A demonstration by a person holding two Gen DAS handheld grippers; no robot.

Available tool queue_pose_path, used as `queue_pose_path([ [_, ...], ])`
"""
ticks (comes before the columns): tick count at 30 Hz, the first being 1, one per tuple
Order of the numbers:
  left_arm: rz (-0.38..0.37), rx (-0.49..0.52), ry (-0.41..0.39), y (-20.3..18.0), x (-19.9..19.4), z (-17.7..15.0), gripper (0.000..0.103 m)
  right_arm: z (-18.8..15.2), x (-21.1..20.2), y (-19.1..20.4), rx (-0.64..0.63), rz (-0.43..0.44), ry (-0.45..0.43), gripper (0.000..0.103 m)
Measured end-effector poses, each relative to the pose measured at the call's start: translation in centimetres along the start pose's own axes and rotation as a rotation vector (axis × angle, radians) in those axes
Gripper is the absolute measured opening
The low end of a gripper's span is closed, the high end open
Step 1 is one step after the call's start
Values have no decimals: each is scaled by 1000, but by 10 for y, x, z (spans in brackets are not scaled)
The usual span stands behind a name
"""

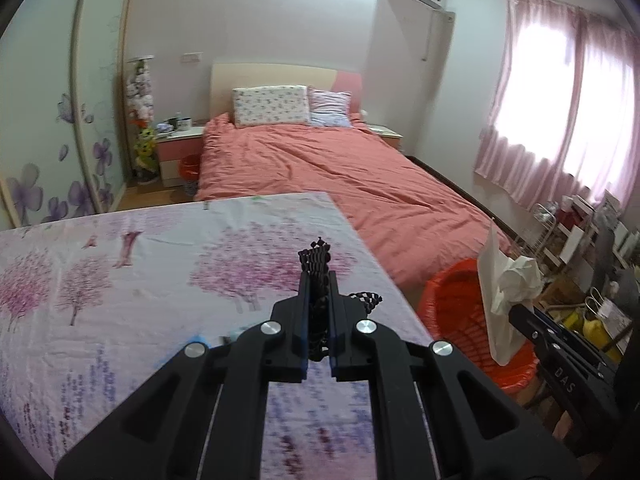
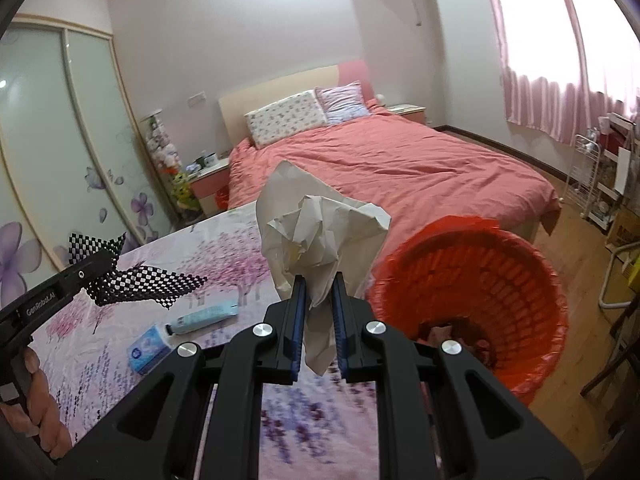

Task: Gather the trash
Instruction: 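Lift the mesh and tissue and carry both over the red basket, then open the left tool to drop the mesh while the right tool drops the tissue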

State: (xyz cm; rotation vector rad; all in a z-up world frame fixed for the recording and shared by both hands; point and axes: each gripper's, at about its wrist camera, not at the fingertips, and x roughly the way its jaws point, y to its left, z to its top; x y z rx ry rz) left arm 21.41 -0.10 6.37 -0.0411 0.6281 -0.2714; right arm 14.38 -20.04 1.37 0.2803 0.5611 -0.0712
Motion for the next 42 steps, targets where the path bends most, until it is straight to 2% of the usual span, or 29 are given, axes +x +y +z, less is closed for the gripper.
queue_pose_path([
  [10, -114, 64, 23, -67, 18, -9, 8, 1, -4, -49, 67, -80, -15, 14],
  [19, -220, 114, 72, -129, 52, -17, 8, 4, 6, -90, 128, -139, -13, 14],
  [32, -319, 130, 171, -178, 118, -31, 9, 1, 29, -142, 228, -152, 27, 14],
  [35, -316, 133, 208, -184, 134, -39, 19, 0, 38, -149, 240, -139, 54, 15],
  [37, -307, 134, 231, -184, 143, -44, 31, -3, 41, -150, 239, -139, 70, 17],
  [38, -303, 133, 242, -183, 147, -47, 33, -4, 44, -151, 237, -139, 79, 18],
  [40, -299, 127, 258, -177, 152, -50, 36, -7, 47, -152, 242, -139, 93, 30],
  [42, -294, 121, 264, -170, 154, -52, 41, -9, 47, -152, 249, -137, 100, 36],
])
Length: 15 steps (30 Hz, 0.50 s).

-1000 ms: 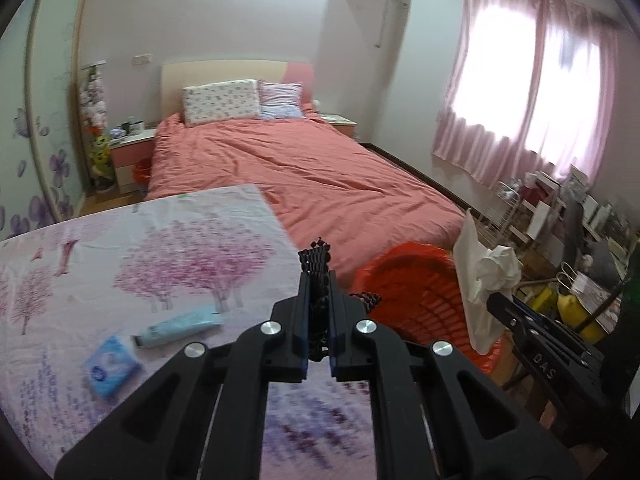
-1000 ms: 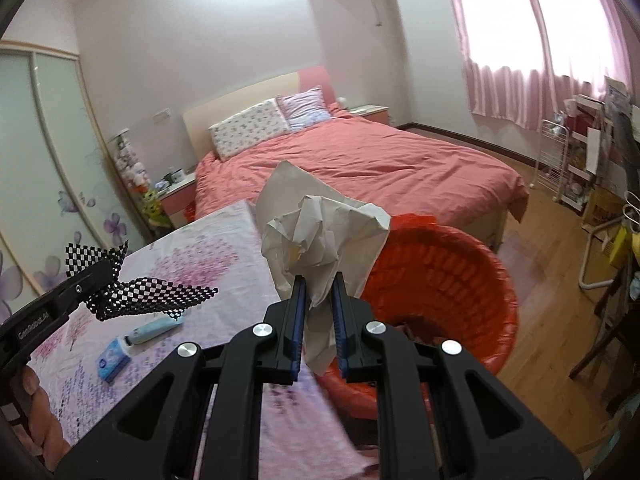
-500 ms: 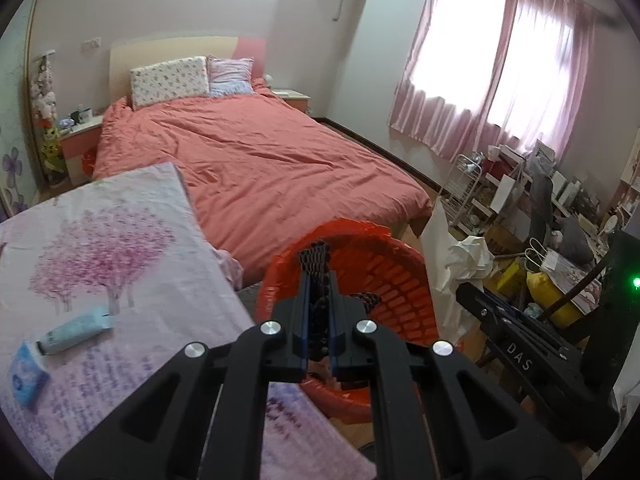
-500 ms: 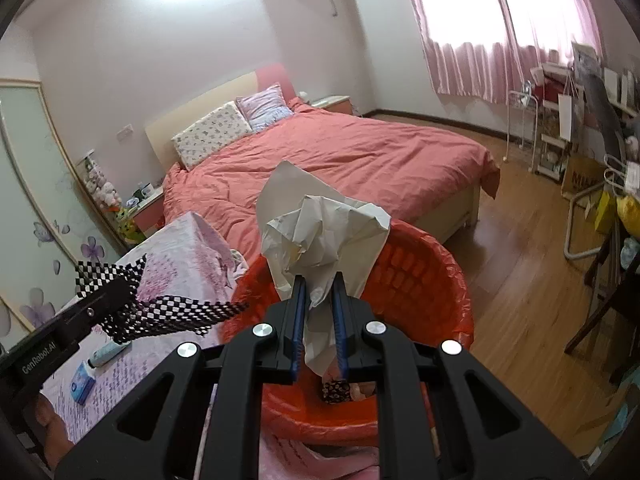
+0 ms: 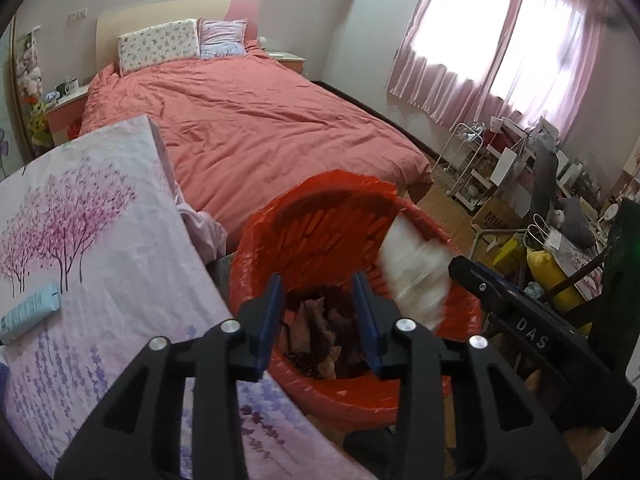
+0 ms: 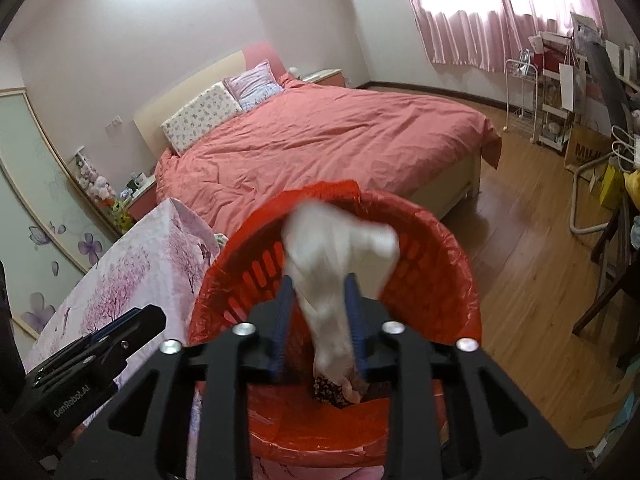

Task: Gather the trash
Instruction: 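Open the left tool to drop the mesh while the right tool drops the tissue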

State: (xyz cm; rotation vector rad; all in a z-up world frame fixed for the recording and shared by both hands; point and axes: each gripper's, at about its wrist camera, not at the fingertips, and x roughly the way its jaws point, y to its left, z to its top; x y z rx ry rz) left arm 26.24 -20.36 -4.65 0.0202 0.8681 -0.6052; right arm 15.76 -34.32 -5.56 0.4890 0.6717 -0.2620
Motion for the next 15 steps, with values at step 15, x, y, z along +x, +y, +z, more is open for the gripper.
queue_pose_path([
  [15, 255, -11, -78, 86, -62, -31, 66, -6, -13, 43, -96, -16, -9, 48],
])
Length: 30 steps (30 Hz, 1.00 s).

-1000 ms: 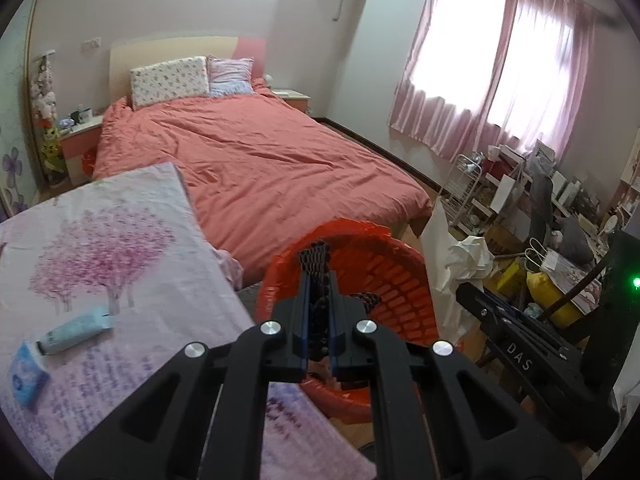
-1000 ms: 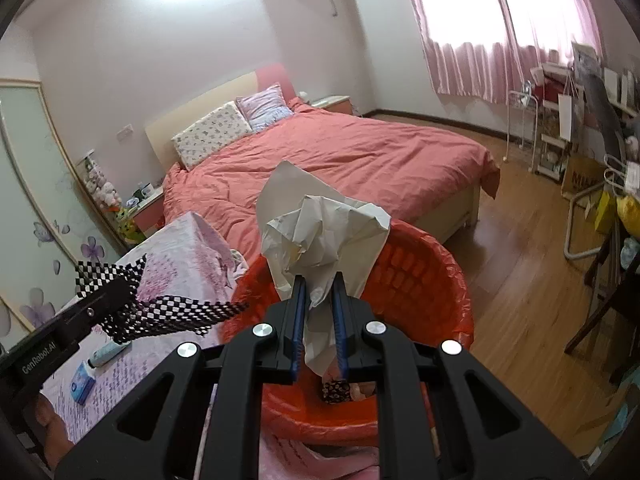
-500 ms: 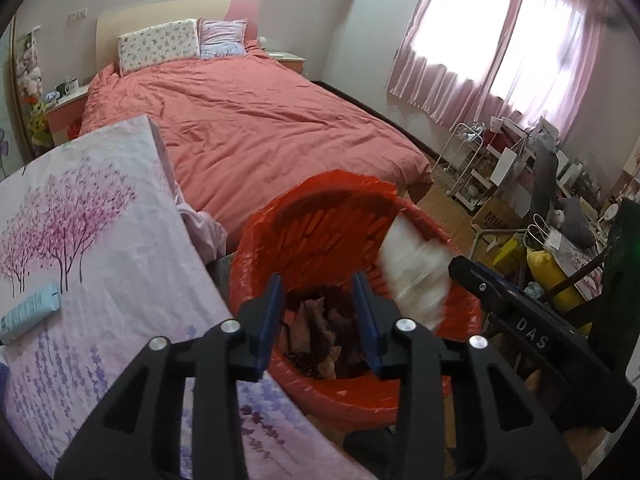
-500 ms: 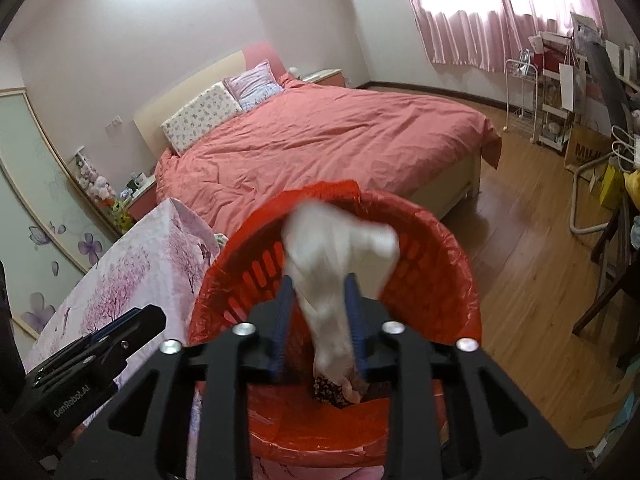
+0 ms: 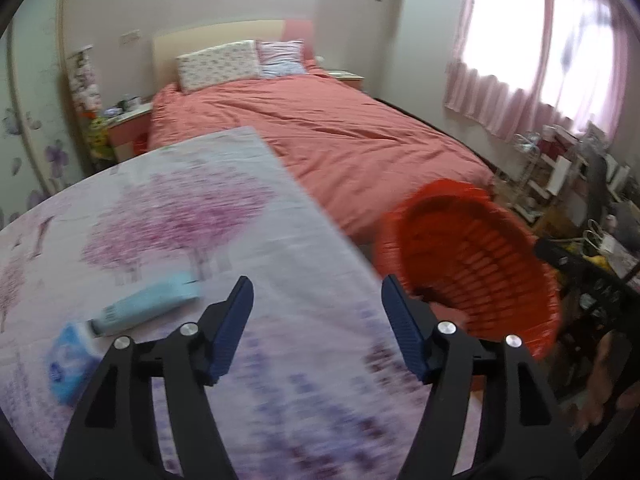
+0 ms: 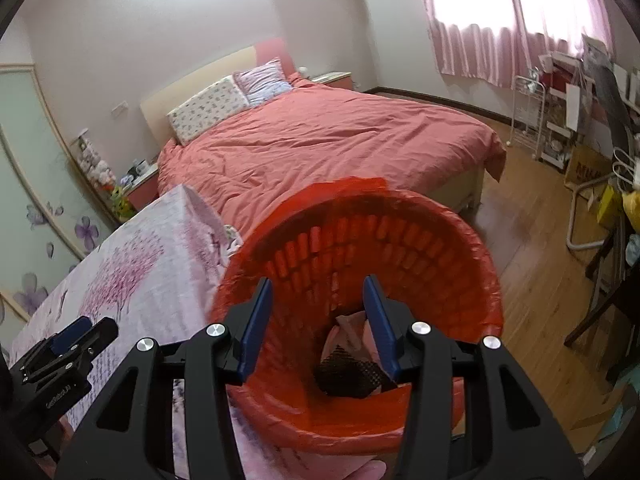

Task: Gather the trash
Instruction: 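Open the left tool to drop the mesh while the right tool drops the tissue, then move the left tool to the blue tissue pack and close on it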

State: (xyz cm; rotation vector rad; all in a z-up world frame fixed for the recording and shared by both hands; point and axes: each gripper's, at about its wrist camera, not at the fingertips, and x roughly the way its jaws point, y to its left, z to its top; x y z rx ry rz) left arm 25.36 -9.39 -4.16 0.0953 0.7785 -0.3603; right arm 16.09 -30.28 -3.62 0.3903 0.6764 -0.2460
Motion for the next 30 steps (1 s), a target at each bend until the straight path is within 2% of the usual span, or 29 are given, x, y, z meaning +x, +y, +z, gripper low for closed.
queue_pose_path([
  [10, 178, -115, -5, 118, -35, -31, 72, -20, 0, 63, -92, 73, 44, 48],
  [16, 242, -155, 2, 175, -55, -54, 74, -39, 5, 102, -164, 126, 90, 51],
  [21, 253, -138, 31, 187, -55, -68, 75, -52, 10, 124, -203, 155, 124, 51],
  [26, 250, -98, 67, 184, -39, -73, 76, -59, 13, 140, -230, 169, 142, 51],
  [30, 276, -74, 101, 182, -21, -70, 76, -60, 16, 147, -239, 173, 150, 51],
])
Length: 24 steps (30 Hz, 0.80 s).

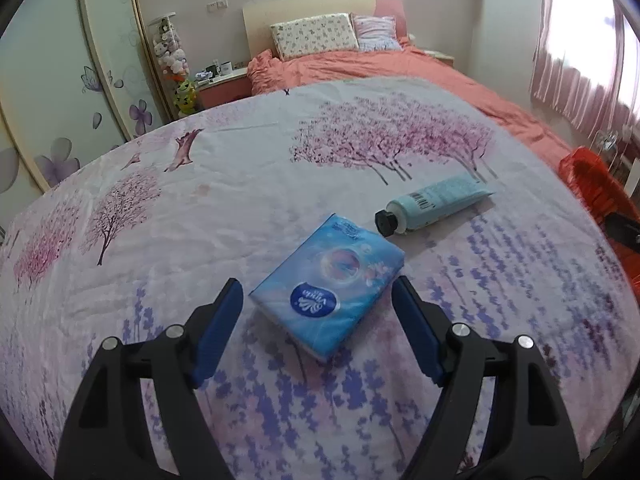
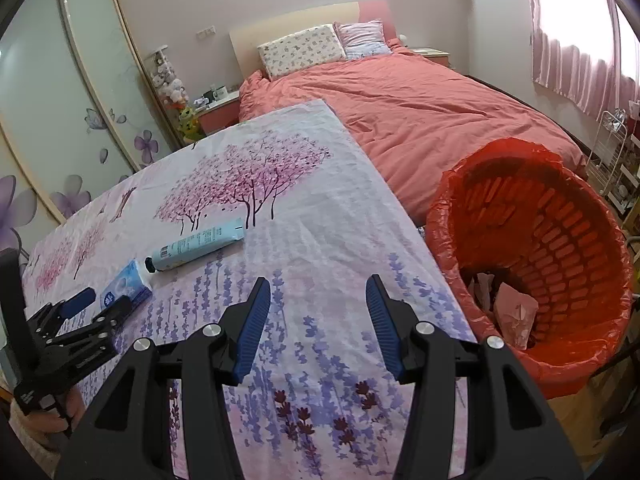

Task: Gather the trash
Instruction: 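Move the left tool to the blue tissue pack and close on it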

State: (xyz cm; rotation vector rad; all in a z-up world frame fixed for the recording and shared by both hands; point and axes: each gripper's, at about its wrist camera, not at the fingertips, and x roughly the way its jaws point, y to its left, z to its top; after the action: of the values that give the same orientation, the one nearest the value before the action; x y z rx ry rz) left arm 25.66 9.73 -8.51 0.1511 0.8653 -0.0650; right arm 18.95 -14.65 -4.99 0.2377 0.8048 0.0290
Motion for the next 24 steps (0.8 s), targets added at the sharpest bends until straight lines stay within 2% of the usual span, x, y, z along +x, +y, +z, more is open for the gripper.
queue_pose_path([
  [4, -1, -36, 38, 4, 13, 7, 76, -3, 3, 6, -5, 3, 6, 51],
  [6, 13, -60, 43, 8, 17, 10, 74, -3, 6, 8, -8, 4, 11, 51],
  [10, 56, -110, 59, 23, 22, 15, 53, -4, 12, 15, -24, 11, 25, 51],
  [13, 109, -182, 77, 51, 23, 14, 53, -5, 16, 23, -44, 18, 28, 56],
  [16, 128, -223, 79, 72, 22, 10, 55, -5, 23, 33, -62, 32, 41, 56],
  [19, 127, -247, 69, 85, 21, 6, 59, -4, 32, 46, -56, 63, 63, 56],
  [24, 102, -272, 58, 91, 19, 3, 59, -3, 49, 81, -63, 121, 95, 56],
])
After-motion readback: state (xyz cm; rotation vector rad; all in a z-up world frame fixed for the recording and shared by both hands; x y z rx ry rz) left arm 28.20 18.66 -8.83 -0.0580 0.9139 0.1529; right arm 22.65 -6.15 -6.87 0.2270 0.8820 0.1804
